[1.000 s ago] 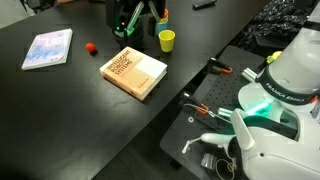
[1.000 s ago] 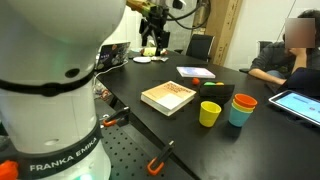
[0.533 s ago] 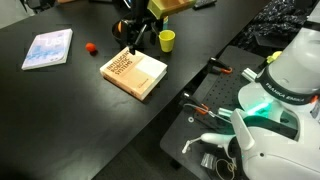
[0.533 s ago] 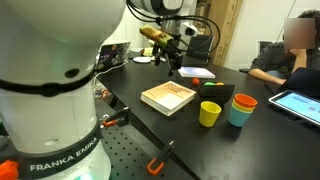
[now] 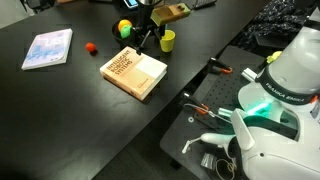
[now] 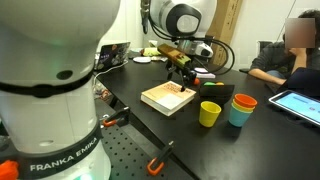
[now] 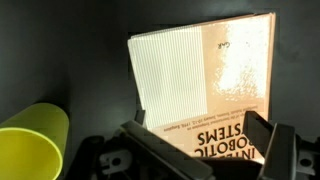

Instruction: Open the orange and white book on the right

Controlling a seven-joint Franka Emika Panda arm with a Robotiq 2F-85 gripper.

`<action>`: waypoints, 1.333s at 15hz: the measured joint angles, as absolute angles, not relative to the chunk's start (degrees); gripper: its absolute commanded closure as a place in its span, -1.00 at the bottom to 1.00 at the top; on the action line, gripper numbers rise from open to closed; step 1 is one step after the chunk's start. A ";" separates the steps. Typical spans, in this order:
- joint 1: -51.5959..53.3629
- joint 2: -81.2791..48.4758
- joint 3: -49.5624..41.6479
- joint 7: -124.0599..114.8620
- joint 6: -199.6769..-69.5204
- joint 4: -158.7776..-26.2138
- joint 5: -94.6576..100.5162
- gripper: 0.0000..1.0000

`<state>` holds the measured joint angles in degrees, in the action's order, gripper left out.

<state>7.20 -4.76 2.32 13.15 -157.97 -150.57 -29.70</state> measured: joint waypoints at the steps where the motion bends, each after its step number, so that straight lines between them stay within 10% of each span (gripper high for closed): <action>1: 6.02 -6.21 2.51 14.98 -157.96 -149.49 -30.96 -1.00; 20: -7.15 -22.75 11.20 27.04 -150.68 -137.07 -41.85 -1.00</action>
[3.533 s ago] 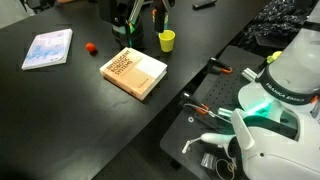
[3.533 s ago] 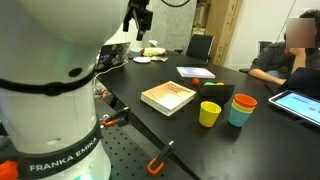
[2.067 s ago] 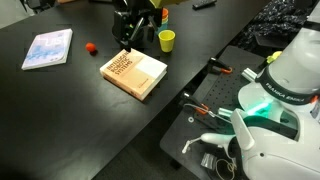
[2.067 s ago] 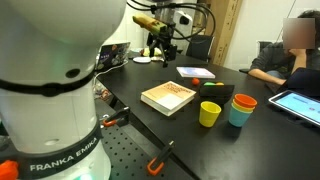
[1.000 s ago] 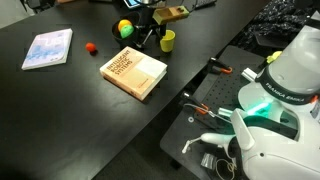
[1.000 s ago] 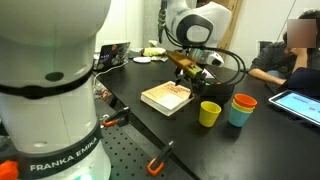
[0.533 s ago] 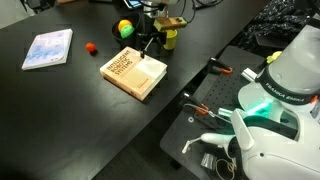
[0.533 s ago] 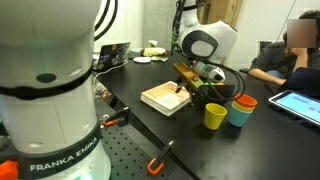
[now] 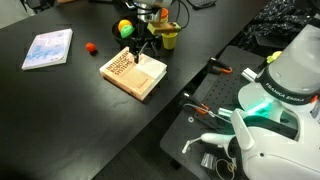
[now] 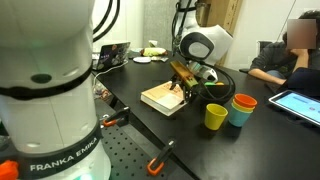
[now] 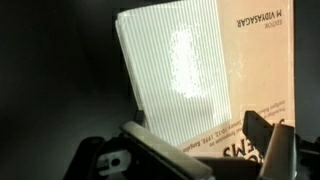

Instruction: Open the orange and white book on the right

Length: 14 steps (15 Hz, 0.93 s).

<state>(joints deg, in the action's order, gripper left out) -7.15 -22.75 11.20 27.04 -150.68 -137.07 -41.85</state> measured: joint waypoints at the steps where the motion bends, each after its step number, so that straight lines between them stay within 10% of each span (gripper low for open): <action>1: -7.16 -22.75 11.28 27.04 -150.68 -136.99 -41.85 -1.00; 14: -3.97 -17.55 11.32 24.37 -150.77 -136.40 -37.30 -1.00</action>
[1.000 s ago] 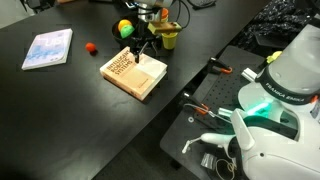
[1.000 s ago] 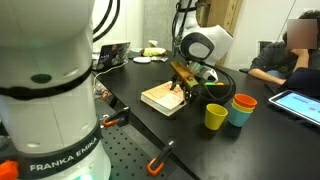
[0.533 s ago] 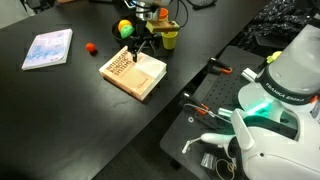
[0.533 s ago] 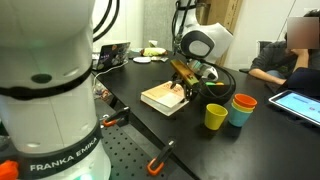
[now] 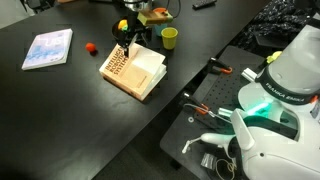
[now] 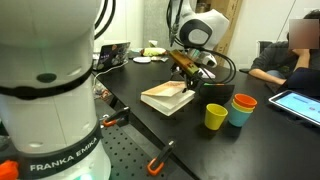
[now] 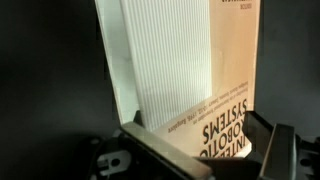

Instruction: Open the orange and white book on the right

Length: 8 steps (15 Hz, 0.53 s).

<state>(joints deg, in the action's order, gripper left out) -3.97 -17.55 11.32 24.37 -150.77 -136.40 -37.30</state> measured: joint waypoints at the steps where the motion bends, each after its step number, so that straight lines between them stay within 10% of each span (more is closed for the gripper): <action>1: -3.20 -16.82 11.27 22.79 -150.77 -136.46 -35.63 -1.00; 8: 3.66 -10.83 11.50 8.81 -150.62 -137.12 -22.86 -1.00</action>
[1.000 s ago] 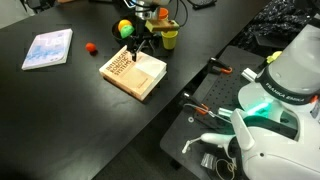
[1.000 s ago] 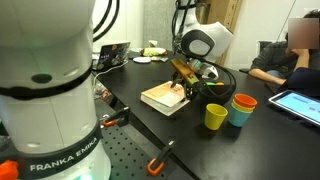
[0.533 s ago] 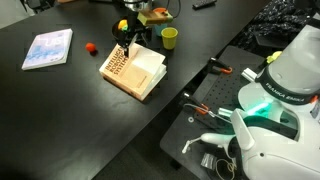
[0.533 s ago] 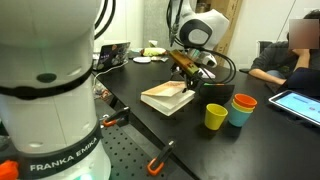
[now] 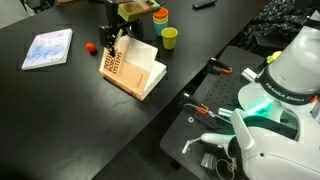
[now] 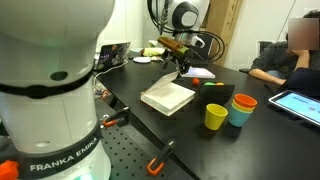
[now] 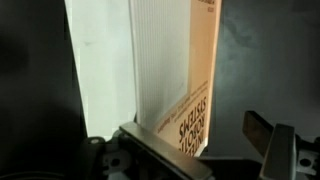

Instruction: Open the orange and white book on the right

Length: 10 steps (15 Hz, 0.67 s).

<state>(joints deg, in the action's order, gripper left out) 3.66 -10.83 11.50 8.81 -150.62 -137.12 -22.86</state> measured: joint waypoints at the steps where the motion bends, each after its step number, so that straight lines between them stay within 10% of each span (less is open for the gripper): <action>1: 4.44 -10.06 11.83 7.90 -150.34 -137.13 -22.85 -1.00; 10: 6.87 -8.54 18.40 14.50 -149.49 -137.26 -46.10 -1.00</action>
<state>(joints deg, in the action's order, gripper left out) 6.87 -8.54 18.40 14.50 -149.49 -137.26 -46.10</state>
